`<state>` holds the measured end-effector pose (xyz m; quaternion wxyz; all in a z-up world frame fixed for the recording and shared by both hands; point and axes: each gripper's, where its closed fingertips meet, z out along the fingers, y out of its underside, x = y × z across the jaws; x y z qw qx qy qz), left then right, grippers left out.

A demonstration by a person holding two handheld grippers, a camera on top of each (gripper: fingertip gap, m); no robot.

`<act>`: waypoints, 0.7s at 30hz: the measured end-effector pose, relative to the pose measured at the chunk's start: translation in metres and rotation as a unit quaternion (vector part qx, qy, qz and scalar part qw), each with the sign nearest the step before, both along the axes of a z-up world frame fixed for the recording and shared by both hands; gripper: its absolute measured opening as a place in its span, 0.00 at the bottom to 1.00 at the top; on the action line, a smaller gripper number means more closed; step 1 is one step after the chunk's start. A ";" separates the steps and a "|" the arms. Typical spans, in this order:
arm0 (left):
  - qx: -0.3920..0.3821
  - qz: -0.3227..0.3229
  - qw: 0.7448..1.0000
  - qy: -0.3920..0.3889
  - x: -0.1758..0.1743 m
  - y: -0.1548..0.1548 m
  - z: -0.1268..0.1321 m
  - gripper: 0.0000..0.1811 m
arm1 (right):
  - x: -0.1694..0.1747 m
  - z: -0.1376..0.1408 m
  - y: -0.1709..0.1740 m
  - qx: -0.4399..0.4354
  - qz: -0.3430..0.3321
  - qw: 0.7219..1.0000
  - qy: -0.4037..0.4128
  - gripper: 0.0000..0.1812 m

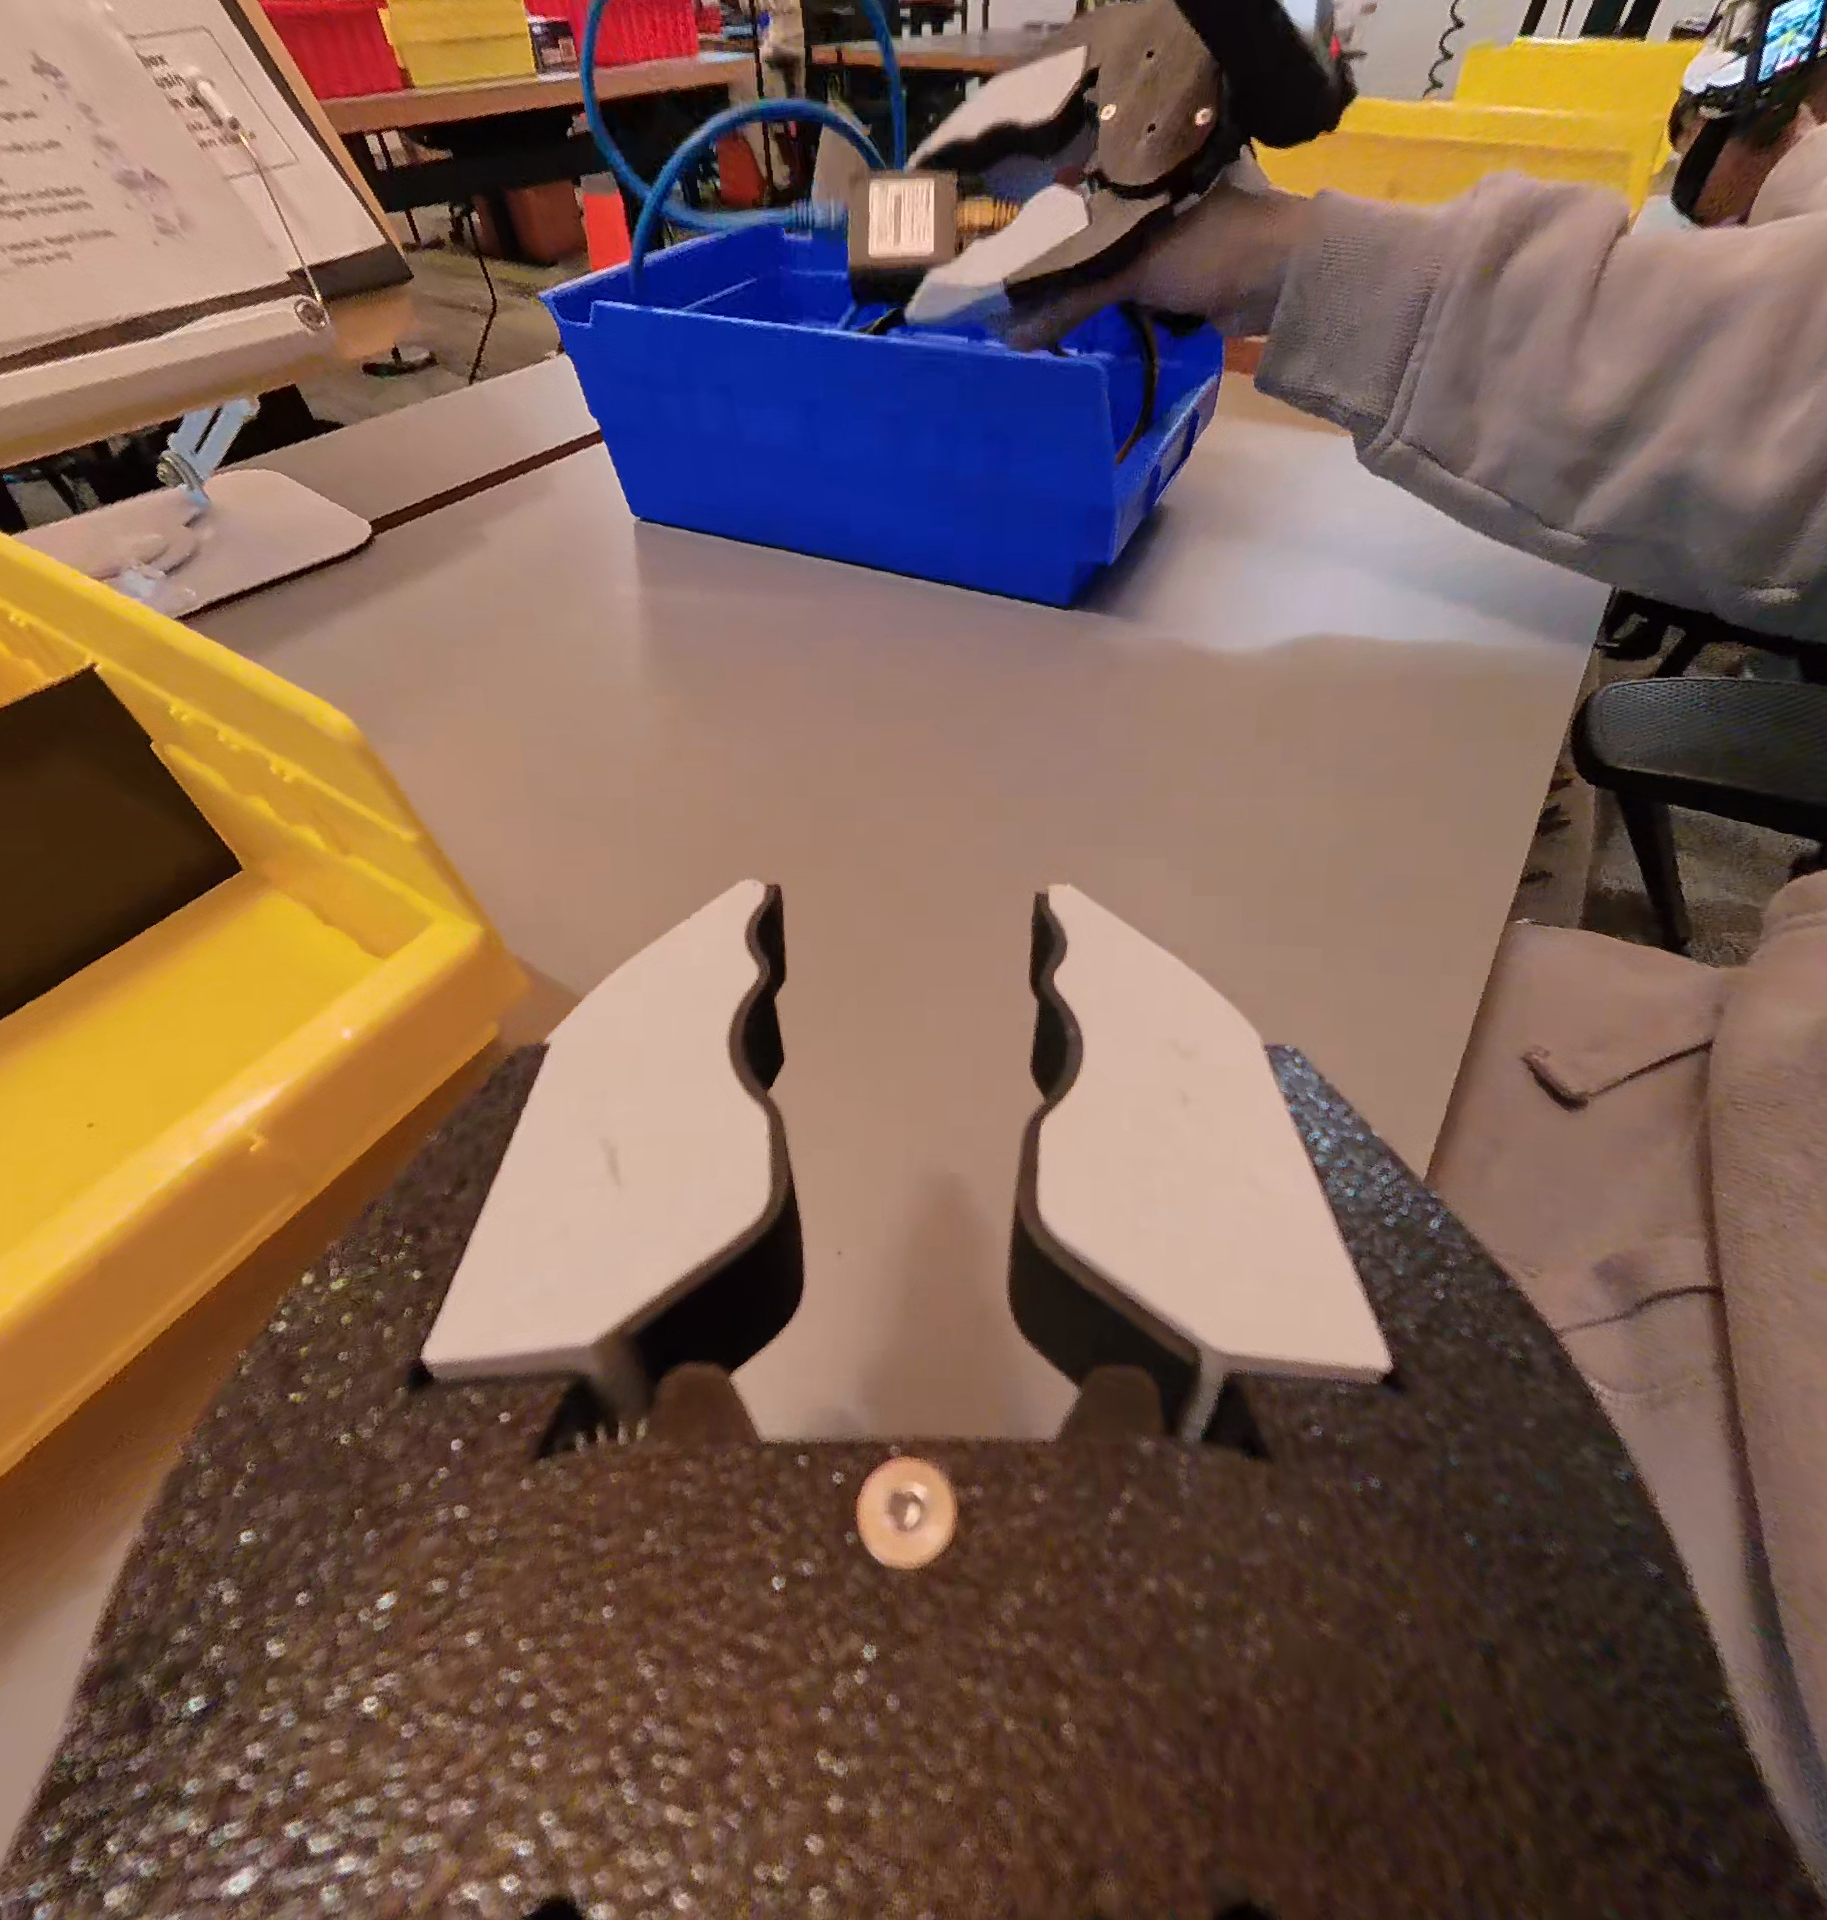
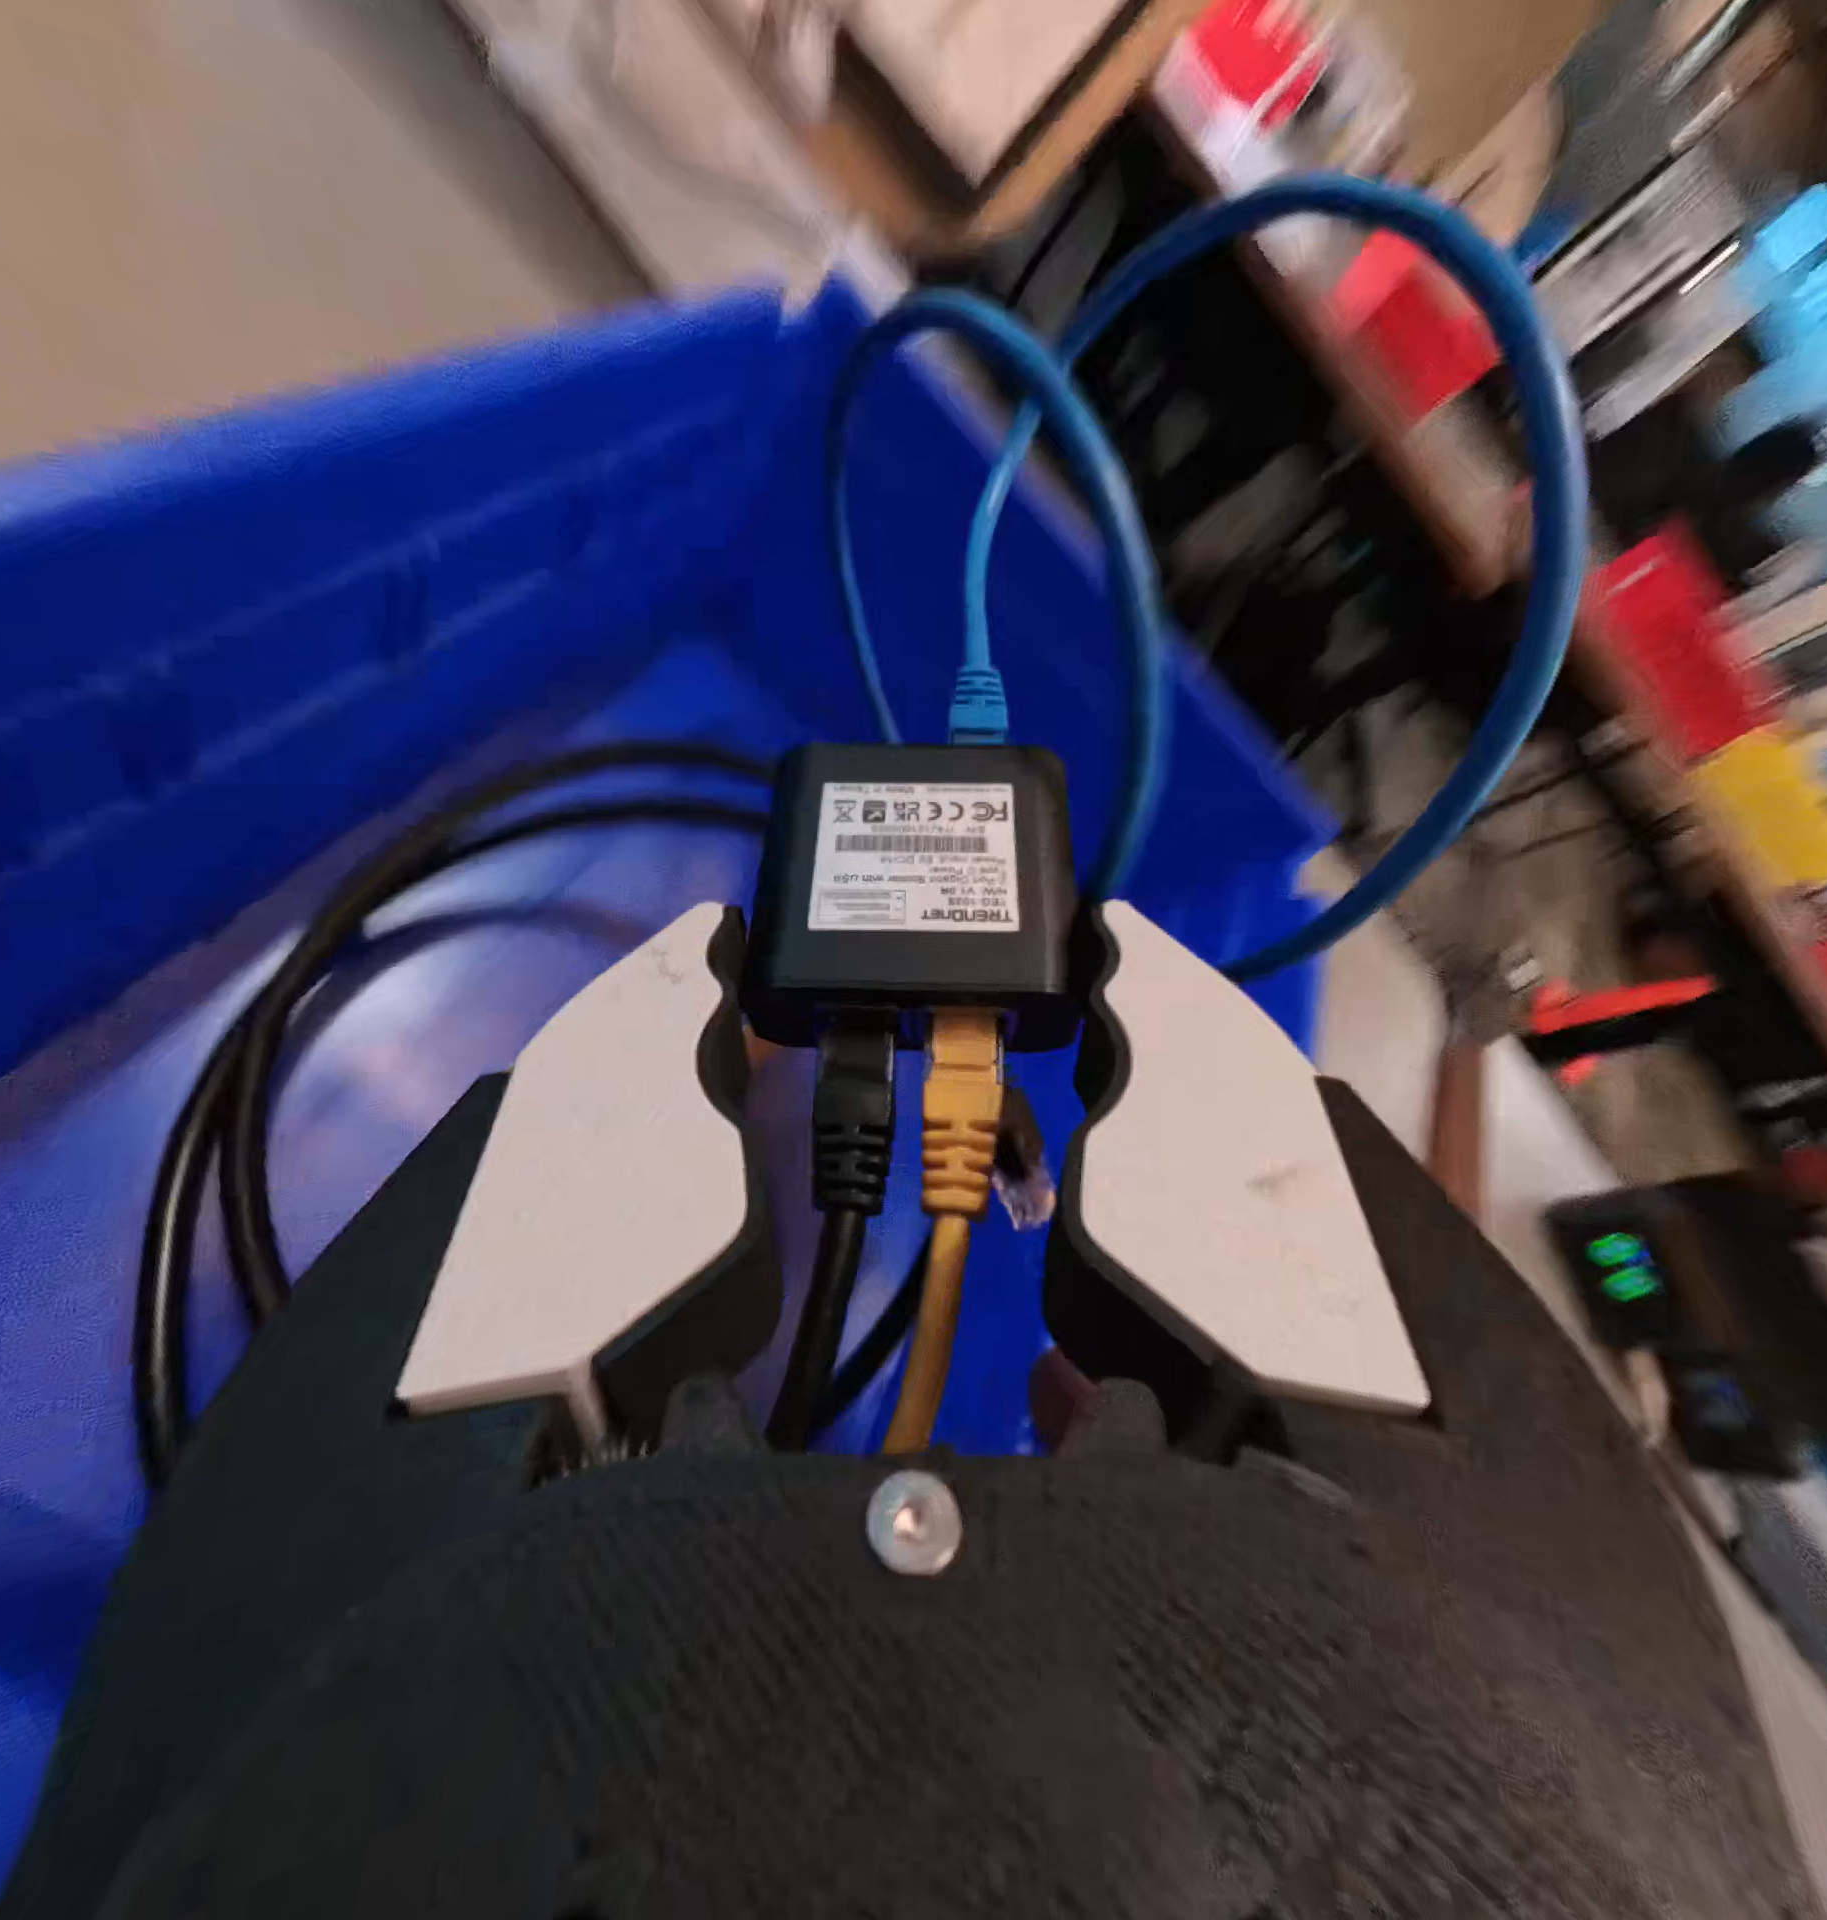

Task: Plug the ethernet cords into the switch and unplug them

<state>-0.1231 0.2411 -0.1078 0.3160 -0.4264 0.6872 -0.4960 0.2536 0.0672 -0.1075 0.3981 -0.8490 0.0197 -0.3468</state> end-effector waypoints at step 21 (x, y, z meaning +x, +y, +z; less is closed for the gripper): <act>-0.029 0.117 0.988 0.094 0.230 -0.160 0.003 0.59 | -0.034 0.025 -0.099 0.063 -0.261 0.963 0.011 0.53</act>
